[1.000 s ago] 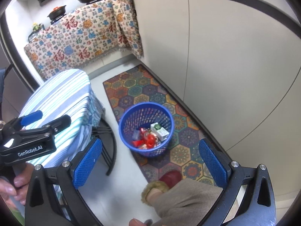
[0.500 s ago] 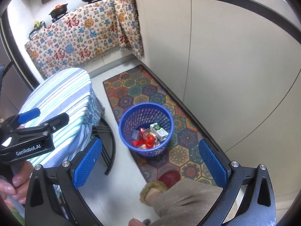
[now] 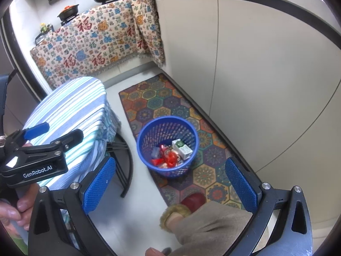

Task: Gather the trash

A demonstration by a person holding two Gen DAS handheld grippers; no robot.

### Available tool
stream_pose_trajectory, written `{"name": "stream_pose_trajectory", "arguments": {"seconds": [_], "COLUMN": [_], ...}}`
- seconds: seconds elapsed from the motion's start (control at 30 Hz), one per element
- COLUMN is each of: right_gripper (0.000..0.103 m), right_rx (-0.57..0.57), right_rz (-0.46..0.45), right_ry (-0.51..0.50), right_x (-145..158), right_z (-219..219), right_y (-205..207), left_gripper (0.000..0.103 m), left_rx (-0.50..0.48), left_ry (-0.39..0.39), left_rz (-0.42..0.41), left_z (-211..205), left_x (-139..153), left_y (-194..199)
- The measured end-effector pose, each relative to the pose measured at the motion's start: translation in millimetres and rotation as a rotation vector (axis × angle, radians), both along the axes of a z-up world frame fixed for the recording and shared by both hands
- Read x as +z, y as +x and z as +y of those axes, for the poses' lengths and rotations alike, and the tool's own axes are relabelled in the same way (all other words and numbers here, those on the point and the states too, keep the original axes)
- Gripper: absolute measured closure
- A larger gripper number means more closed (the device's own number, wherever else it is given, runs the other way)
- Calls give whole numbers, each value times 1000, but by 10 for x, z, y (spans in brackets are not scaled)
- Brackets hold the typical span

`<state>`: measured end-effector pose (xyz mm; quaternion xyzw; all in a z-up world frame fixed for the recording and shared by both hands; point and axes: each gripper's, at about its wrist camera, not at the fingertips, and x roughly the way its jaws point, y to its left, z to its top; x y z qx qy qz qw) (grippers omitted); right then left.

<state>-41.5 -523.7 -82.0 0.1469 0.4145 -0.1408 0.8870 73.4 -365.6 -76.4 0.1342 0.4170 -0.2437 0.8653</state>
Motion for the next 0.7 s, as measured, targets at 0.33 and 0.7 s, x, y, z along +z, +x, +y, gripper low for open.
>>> {"name": "stream_pose_trajectory", "arguments": {"seconds": [0.33, 0.7], "right_gripper": [0, 0], "right_rx": [1, 6], "right_rz": [-3, 1], "right_ry": [4, 9], "right_x": [4, 4], "right_z": [2, -24], "right_y": [-15, -7], "left_gripper": [0, 0], "left_rx": [-6, -11], "left_ry": [0, 5], "left_rz": [2, -3], "left_z": [-16, -39], "left_x": [0, 0], "left_y": [-6, -12]}}
